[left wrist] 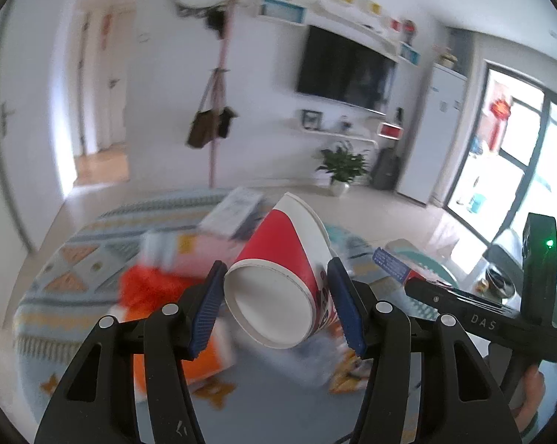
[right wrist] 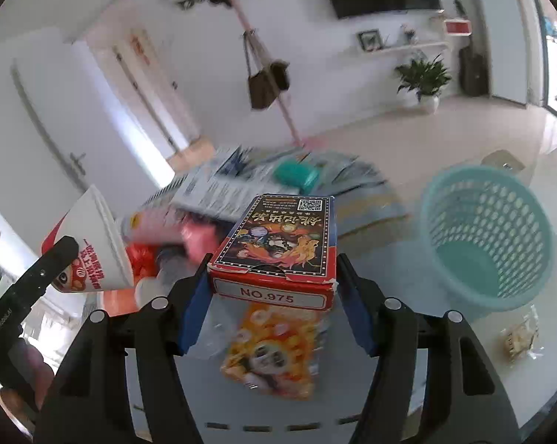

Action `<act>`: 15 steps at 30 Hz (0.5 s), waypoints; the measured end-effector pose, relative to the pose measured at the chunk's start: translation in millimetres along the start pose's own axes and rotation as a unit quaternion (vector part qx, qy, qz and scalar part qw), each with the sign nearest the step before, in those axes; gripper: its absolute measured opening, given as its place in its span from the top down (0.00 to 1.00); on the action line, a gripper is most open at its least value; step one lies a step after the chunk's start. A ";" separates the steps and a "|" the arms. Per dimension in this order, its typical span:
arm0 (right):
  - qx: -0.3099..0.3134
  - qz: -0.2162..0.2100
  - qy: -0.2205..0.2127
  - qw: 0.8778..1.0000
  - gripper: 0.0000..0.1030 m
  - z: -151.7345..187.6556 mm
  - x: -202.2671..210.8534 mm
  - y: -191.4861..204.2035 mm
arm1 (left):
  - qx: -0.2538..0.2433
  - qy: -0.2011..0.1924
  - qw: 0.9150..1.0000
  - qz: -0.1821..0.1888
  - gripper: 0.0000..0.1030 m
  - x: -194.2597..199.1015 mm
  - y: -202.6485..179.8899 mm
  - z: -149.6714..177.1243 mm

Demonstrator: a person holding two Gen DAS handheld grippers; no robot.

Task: Collect trash
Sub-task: 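Lift the red-and-white cup with the left gripper while the right gripper lifts the card box, then drop the cup and card box into the blue basket, opening both grippers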

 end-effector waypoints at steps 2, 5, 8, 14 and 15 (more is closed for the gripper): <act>-0.007 0.023 -0.013 1.000 0.41 -11.8 6.6 -26.4 | -0.014 0.003 1.000 0.012 0.47 -10.7 -23.1 -7.8; -0.020 0.062 -0.029 0.997 0.41 -21.8 16.7 -66.8 | -0.028 0.019 0.998 0.048 0.47 -37.1 -71.4 -19.8; -0.045 0.098 -0.039 0.993 0.41 -29.2 23.8 -112.7 | -0.037 0.035 0.996 0.080 0.47 -62.8 -113.5 -24.7; -0.087 0.153 -0.018 0.984 0.41 -21.5 11.2 -189.0 | -0.053 0.090 0.987 0.124 0.47 -121.6 -180.6 -7.1; -0.092 0.157 -0.014 0.983 0.41 -18.3 7.3 -195.2 | -0.054 0.107 0.984 0.134 0.47 -135.1 -189.2 1.5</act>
Point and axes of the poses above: each gripper's, at about its wrist camera, not at the fingertips, and x roughly against the way its jaws point, y to its left, z to its underside, the point moved 9 cm from there along -x, roughly the way its jaws point, and after that the axes turned 5 degrees about -z, right-handed, at the moved point
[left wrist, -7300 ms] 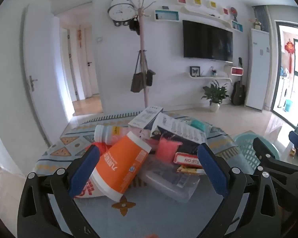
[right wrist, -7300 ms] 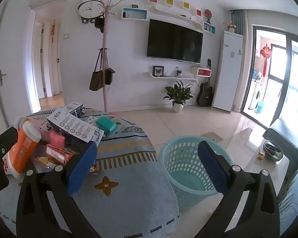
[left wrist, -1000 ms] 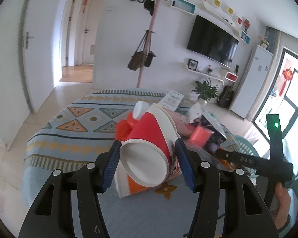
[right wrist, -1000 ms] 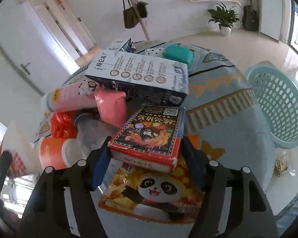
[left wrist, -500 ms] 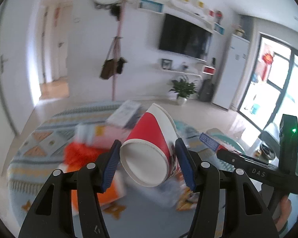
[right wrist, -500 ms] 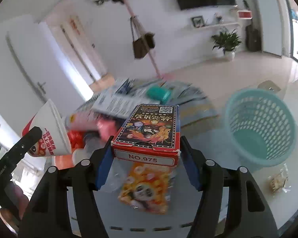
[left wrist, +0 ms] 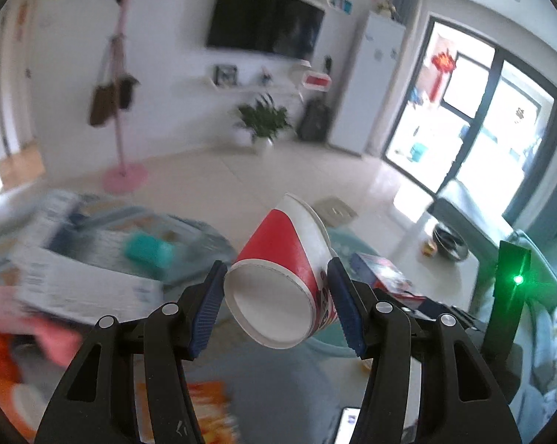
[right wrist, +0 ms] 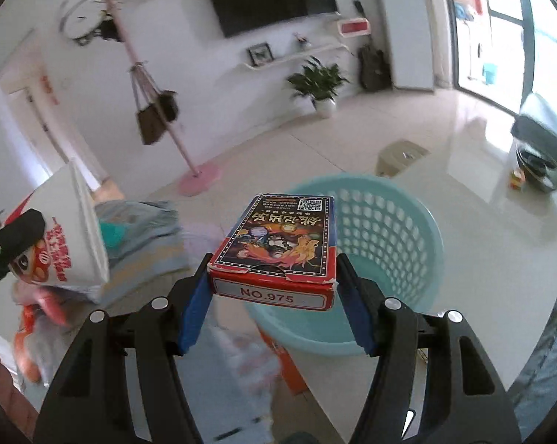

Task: Collect trash
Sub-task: 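Drop the cup and card box into the blue basket, opening both grippers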

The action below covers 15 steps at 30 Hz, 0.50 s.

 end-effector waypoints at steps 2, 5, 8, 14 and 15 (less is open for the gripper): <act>-0.009 0.014 0.018 1.000 0.41 6.0 -16.3 -13.2 | -0.001 0.029 0.999 0.015 0.47 -24.4 -6.4 8.7; -0.019 0.020 0.035 0.999 0.41 15.4 -31.0 -22.8 | -0.002 0.062 0.998 0.021 0.47 -57.7 -10.4 21.9; -0.030 0.035 0.049 0.998 0.40 19.7 -44.8 -36.6 | -0.003 0.087 0.996 0.024 0.46 -82.5 -14.1 31.0; -0.049 0.048 0.055 0.996 0.38 21.7 -49.6 -55.0 | -0.006 0.104 0.994 0.027 0.29 -96.0 -18.4 39.9; -0.052 0.047 0.055 0.996 0.38 22.1 -49.0 -56.8 | -0.005 0.103 0.994 0.027 0.29 -94.4 -17.4 40.0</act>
Point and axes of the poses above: each gripper's, at about its wrist camera, not at the fingertips, and x roughly against the way its jaws point, y to its left, z to its underside, the point moved 9 cm from there along -x, roughly the way its jaws point, and after that the axes turned 5 degrees about -z, right-handed, at the moved point
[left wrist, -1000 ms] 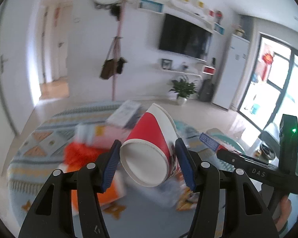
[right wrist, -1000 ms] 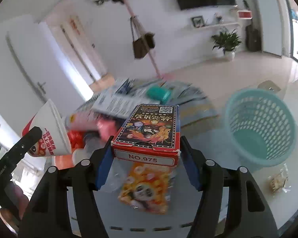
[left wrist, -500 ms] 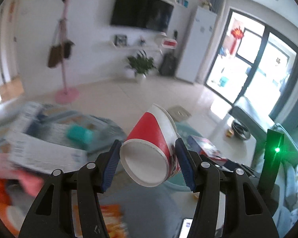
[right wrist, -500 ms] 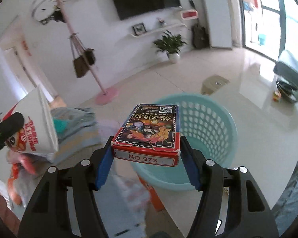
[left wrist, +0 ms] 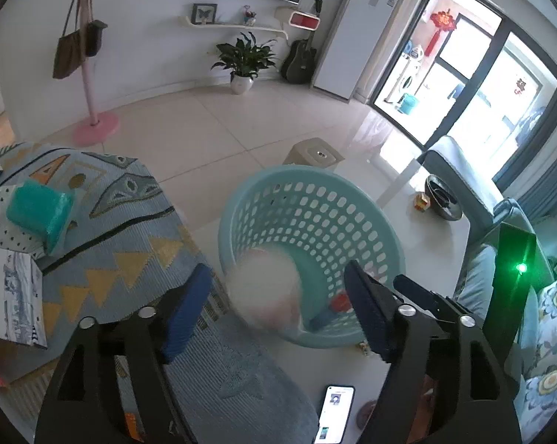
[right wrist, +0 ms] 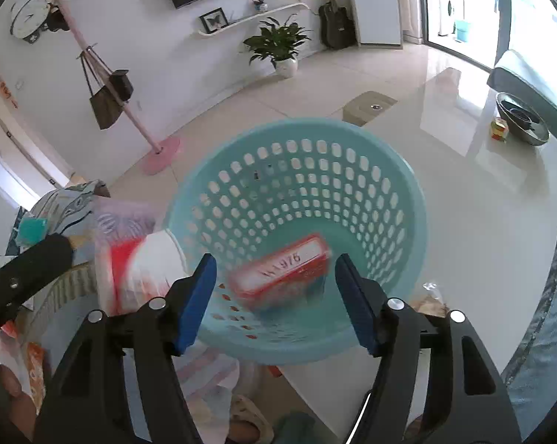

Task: Collect trash
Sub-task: 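Drop the cup and card box into the blue basket, opening both grippers, then grasp the orange paper cup with the left gripper while the right gripper grasps the clear bottle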

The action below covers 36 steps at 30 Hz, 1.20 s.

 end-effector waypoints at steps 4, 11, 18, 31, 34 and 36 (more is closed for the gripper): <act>-0.001 0.001 -0.008 1.000 0.38 -1.4 10.0 -2.2 | 0.004 -0.012 1.000 0.005 0.29 14.9 -1.7 1.3; 0.025 -0.026 -0.033 0.999 0.38 -0.4 39.1 24.4 | 0.012 -0.059 0.998 0.008 0.29 68.1 5.3 3.9; 0.103 -0.084 -0.092 0.987 0.38 2.6 95.1 95.4 | 0.039 -0.131 0.991 -0.011 0.29 149.4 33.1 10.6; 0.255 -0.190 -0.101 0.943 0.37 81.2 145.5 236.7 | 0.140 -0.194 0.963 -0.122 0.29 273.6 167.1 76.6; 0.278 -0.198 -0.084 0.936 0.37 102.4 139.5 258.3 | 0.169 -0.188 0.957 -0.143 0.29 286.8 202.4 98.8; 0.290 -0.206 -0.074 0.932 0.37 114.0 135.8 272.5 | 0.188 -0.179 0.953 -0.154 0.29 289.1 224.9 114.1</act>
Point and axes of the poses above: each gripper's, at about its wrist camera, not at the fingertips, and x roughly against the way its jaws point, y to its left, z to its underside, the point moved 9 cm from there along -x, roughly the way its jaws point, and after that the axes turned 5 degrees about -z, right-handed, at the moved point
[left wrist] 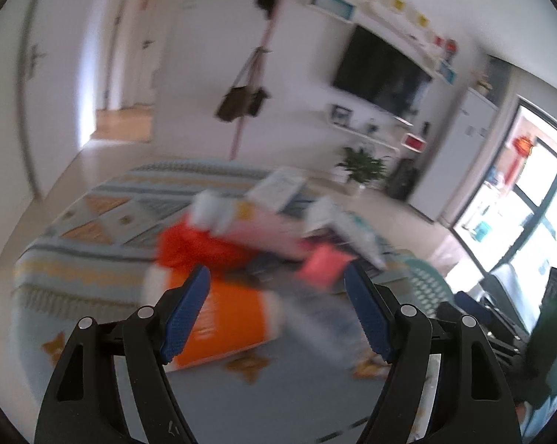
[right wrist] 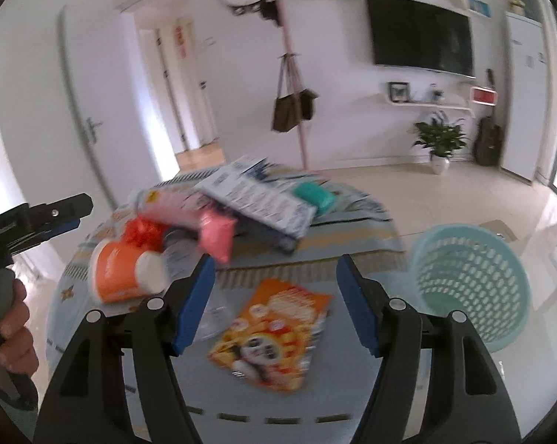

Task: Collect trash
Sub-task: 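Grasp the orange paper cup with the left gripper while the right gripper grasps the clear bottle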

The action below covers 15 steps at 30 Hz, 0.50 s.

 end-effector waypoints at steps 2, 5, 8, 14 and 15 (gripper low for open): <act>0.012 -0.013 0.011 1.000 0.37 3.0 -11.0 16.9 | 0.012 0.014 1.000 -0.015 0.29 -4.3 23.7 8.9; 0.031 -0.028 0.027 0.999 0.34 10.3 -29.0 40.4 | 0.035 0.034 0.998 -0.027 0.29 -14.4 54.0 19.0; 0.047 -0.039 0.044 0.997 0.34 16.4 -47.2 58.1 | 0.065 0.061 0.996 -0.015 0.30 -29.7 77.5 35.3; 0.055 -0.043 0.079 0.994 0.34 27.1 -77.7 68.7 | 0.093 0.095 0.991 0.029 0.34 -52.9 87.3 52.0; 0.055 -0.044 0.085 0.994 0.34 29.6 -82.2 70.0 | 0.098 0.100 0.989 0.038 0.36 -56.7 87.0 52.4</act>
Point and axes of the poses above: each gripper's, at about its wrist camera, not at the fingertips, and x roughly against the way its jaws point, y to its left, z to its underside, the point moved 9 cm from there along -x, roughly the way its jaws point, and after that the axes turned 5 degrees about -z, right-handed, at the moved point
